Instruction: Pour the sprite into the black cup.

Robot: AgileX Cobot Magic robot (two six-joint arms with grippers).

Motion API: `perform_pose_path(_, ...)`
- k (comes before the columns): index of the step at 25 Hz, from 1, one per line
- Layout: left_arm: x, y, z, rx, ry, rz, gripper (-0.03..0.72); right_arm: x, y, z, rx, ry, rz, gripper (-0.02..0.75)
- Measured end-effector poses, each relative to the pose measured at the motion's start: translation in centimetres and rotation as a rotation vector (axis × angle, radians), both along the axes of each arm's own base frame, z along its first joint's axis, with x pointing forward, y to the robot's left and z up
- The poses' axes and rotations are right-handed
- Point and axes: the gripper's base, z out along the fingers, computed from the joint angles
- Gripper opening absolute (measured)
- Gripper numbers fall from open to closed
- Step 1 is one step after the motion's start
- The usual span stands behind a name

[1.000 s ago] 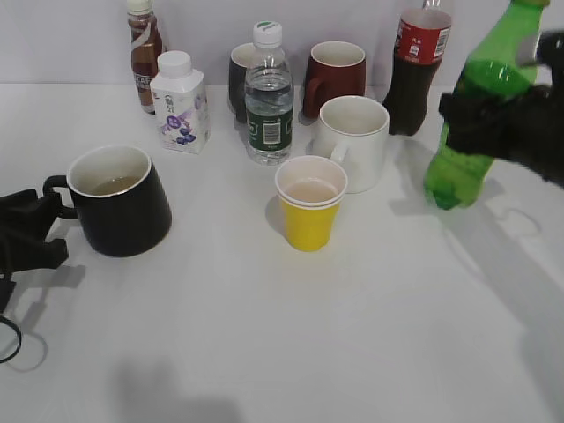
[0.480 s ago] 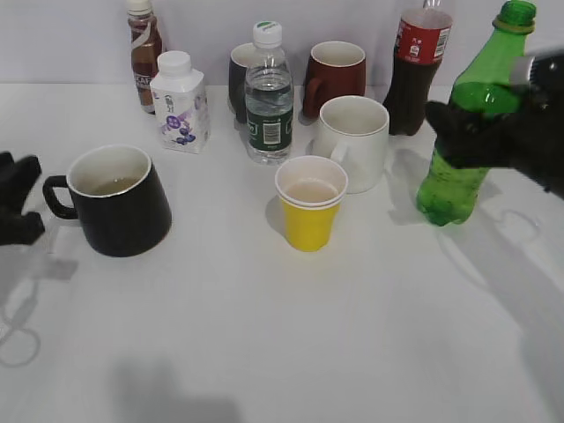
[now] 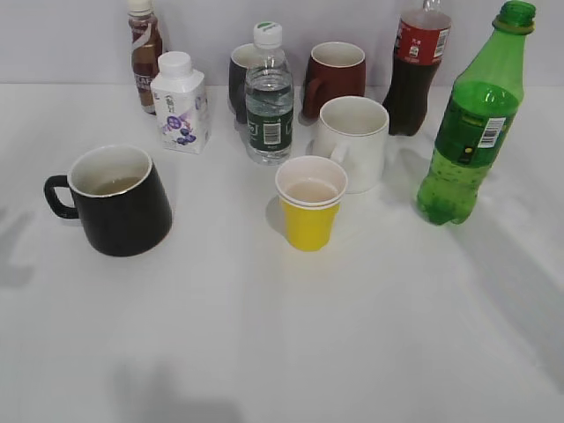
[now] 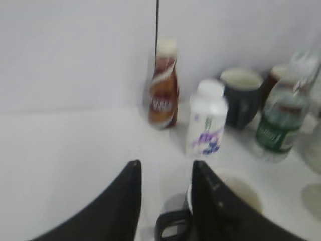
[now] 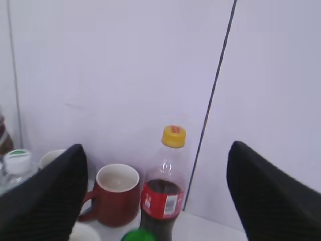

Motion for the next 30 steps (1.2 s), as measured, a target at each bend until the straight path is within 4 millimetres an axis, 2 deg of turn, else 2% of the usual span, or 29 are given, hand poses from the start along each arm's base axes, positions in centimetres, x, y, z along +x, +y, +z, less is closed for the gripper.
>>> perform_pose_path(3, -3.5, 0.8, 3.0, 0.014, -0.019, -0.002, 0.396, -4.2, -0.5, 1.8, -0.016, 0.030, -0.003, 0.655)
perform_pose_path(5, -5.6, 1.4, 3.8, 0.037, 0.007, 0.003, 0.450, -7.9, -1.4, 2.8, 0.007, 0.066, -0.005, 0.655)
perform_pose_path(7, -7.5, 1.9, 3.5, 0.062, 0.079, 0.008, 0.489, -10.9, -2.5, 2.7, 0.019, 0.158, -0.011, 0.650)
perform_pose_path(9, -9.2, 2.4, 2.7, 0.081, 0.154, 0.012, 0.504, -13.6, -3.7, 2.0, 0.026, 0.256, -0.022, 0.648)
perform_pose_path(13, -12.2, 3.1, 0.9, 0.110, 0.288, 0.016, 0.512, -18.6, -6.4, -0.8, -0.026, 0.512, -0.091, 0.632)
perform_pose_path(15, -13.5, 3.5, 0.3, 0.115, 0.321, 0.022, 0.512, -20.5, -7.3, -2.4, -0.045, 0.590, -0.113, 0.622)
perform_pose_path(19, -15.1, 4.4, -1.4, 0.128, 0.347, 0.086, 0.512, -22.6, -8.2, -6.0, -0.074, 0.659, -0.114, 0.602)
perform_pose_path(22, -15.3, 4.6, -2.1, 0.130, 0.339, 0.101, 0.512, -22.9, -8.0, -8.1, -0.106, 0.667, -0.069, 0.596)
perform_pose_path(25, -14.9, 4.6, -2.0, 0.127, 0.296, 0.104, 0.511, -22.4, -7.5, -8.2, -0.098, 0.586, -0.020, 0.596)
perform_pose_path(30, -14.2, 4.4, -2.4, 0.128, 0.251, 0.102, 0.507, -22.1, -7.2, -8.3, -0.106, 0.561, -0.007, 0.596)
